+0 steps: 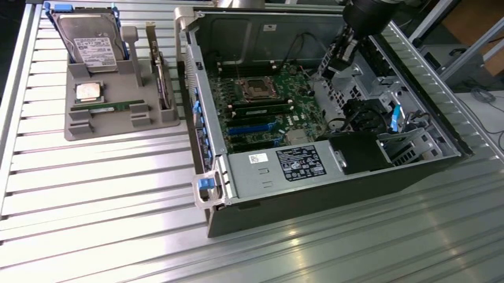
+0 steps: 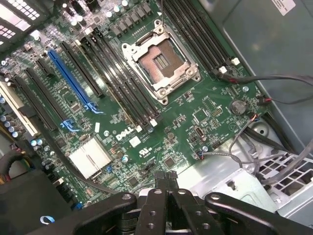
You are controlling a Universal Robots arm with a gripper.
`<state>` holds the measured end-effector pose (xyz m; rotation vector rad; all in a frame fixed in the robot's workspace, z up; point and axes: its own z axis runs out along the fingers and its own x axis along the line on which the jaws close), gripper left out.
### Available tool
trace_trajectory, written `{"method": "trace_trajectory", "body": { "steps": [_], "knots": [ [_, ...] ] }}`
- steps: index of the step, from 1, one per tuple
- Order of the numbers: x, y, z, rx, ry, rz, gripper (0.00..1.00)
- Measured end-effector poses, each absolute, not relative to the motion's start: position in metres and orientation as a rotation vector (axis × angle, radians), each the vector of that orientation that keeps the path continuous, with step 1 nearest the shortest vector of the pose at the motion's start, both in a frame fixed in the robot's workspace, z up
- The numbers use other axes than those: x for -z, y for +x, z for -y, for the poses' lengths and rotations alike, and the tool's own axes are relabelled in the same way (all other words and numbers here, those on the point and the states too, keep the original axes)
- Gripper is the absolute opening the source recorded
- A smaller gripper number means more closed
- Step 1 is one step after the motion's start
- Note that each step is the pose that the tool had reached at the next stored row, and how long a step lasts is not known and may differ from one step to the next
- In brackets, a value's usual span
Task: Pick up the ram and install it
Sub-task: 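Press down the ram until it locks into place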
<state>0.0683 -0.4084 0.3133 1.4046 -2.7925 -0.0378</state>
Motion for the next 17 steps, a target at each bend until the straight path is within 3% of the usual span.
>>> {"method": "trace_trajectory", "body": {
  "steps": [17],
  "knots": [
    [-0.3127, 0.0683, 0.4084, 0.040, 1.203, 2.887, 0.10]
  ]
}}
